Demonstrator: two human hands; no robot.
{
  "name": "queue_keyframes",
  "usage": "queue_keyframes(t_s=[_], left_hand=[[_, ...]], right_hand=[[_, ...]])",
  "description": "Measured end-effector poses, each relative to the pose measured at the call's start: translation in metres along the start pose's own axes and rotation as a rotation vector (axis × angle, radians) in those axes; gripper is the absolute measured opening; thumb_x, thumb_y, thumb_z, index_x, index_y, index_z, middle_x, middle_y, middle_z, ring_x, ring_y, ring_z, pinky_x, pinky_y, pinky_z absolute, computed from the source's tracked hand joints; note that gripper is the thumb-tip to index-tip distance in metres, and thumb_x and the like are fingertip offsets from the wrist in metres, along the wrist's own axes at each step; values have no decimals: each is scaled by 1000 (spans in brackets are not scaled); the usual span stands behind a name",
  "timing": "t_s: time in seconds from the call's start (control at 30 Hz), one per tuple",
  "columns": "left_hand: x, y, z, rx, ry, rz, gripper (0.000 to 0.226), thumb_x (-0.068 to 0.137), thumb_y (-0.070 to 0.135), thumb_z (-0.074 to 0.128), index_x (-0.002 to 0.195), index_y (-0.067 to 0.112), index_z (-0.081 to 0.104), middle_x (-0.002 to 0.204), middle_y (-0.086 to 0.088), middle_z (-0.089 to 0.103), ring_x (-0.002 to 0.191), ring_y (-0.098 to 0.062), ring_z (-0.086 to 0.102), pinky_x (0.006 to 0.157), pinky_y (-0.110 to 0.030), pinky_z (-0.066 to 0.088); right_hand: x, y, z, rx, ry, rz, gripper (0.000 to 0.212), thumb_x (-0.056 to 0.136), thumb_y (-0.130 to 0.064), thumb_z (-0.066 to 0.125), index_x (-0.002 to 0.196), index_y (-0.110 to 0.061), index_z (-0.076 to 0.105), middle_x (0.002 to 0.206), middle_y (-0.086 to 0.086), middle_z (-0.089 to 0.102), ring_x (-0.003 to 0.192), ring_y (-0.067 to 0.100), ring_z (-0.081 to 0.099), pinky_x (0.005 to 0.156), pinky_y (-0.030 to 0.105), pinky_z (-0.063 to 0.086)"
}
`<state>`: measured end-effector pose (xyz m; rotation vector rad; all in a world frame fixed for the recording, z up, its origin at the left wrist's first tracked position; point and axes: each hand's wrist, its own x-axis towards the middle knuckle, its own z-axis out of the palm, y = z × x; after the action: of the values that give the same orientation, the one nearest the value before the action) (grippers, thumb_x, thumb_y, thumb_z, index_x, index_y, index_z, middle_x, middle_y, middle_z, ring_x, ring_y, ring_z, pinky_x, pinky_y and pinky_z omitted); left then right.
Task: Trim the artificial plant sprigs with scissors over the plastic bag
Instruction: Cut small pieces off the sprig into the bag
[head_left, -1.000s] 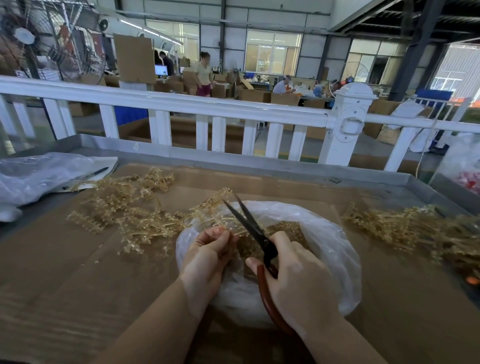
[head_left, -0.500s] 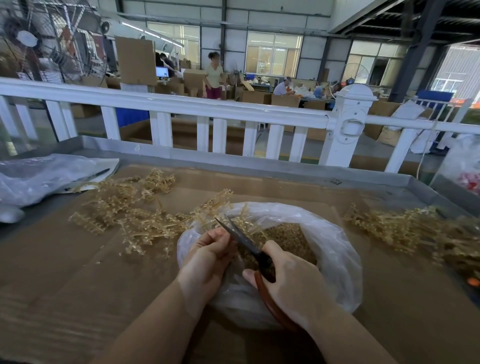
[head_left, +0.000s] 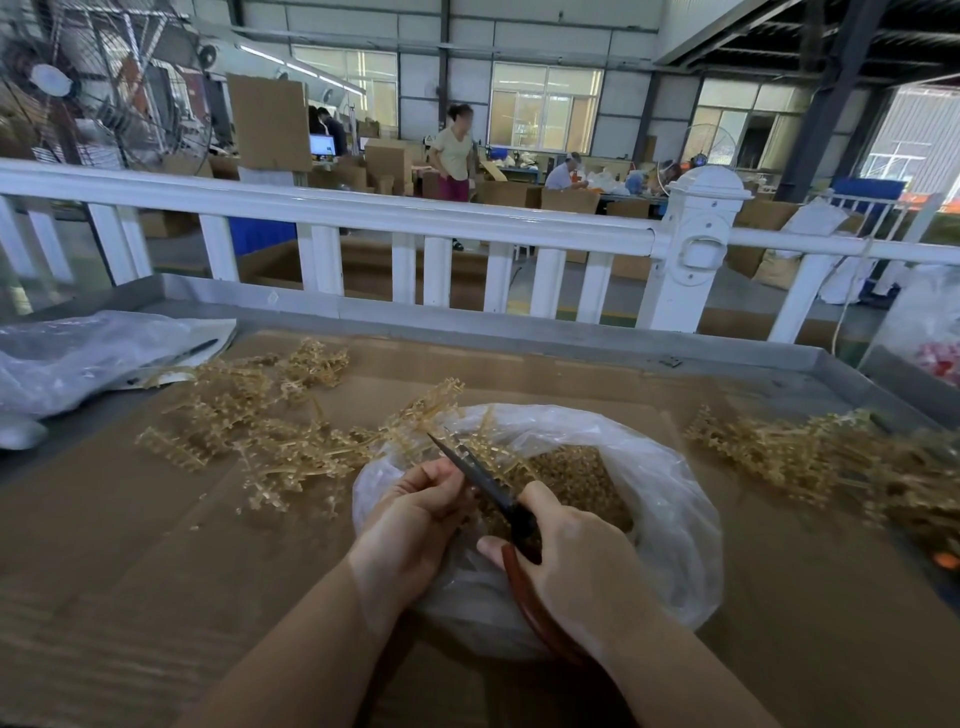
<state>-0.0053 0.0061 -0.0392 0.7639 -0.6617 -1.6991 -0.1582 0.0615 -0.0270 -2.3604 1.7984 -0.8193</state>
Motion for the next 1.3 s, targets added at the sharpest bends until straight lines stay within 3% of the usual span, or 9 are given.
queue_keyframes(t_s=[0.1,0.33,0.43,0.6,0.83,1.1,1.2,1.3], left_hand=[[-1,2,0,-21,-21,-12,16,88,-5,48,78,5,56,63,-7,64,54,-12,63,55,-22,55],[-1,2,0,-51,-22,-26,15,86,-5,50,80,5,58,66,-9,66,56,-14,65,54,-23,55],[-1,1,-1,-30,-25,6,8,79,5,57,85,8,60,68,-6,66,58,-13,64,64,-28,52],[-1,-1,-2,-21,-13,30,8,86,7,54,90,6,61,76,-8,65,62,-14,61,73,-27,48],[-2,-1,0,-31,31,19,12,90,0,48,83,4,57,83,-15,57,75,-23,52,81,-35,44],[-4,0,-1,-38,33,2,13,88,-1,50,80,7,56,82,-14,61,78,-23,57,86,-36,46],[-3,-1,0,-40,39,4,16,89,-2,50,78,8,55,83,-14,58,78,-23,55,85,-35,46],[-3,-1,0,-52,48,-3,15,88,-1,51,77,8,56,84,-15,60,80,-24,57,93,-39,44]], right_hand=[[-1,-1,0,24,-6,-2,34,84,-65,49,91,-33,37,77,-11,59,72,7,58,67,22,49],[-1,-5,2,-18,11,0,35,87,-66,44,97,-33,37,84,-10,61,77,6,60,67,17,45],[-1,-4,2,-20,17,3,36,87,-66,43,97,-32,37,84,-9,61,78,9,60,68,20,47],[-3,-2,2,-18,10,-26,35,87,-64,45,96,-32,36,83,-9,61,77,10,60,68,21,47],[-6,-3,1,-45,6,-46,33,85,-65,46,91,-36,32,78,-12,55,66,3,49,52,12,29],[-4,-4,4,-82,25,-45,45,88,-65,40,110,-26,41,86,-7,62,78,10,61,64,18,40],[-3,-3,6,-99,22,-43,44,90,-64,39,111,-25,41,84,-6,63,77,13,62,67,22,47],[-2,-3,6,-113,20,-51,39,92,-59,38,109,-24,40,81,-6,62,75,14,63,65,24,47]])
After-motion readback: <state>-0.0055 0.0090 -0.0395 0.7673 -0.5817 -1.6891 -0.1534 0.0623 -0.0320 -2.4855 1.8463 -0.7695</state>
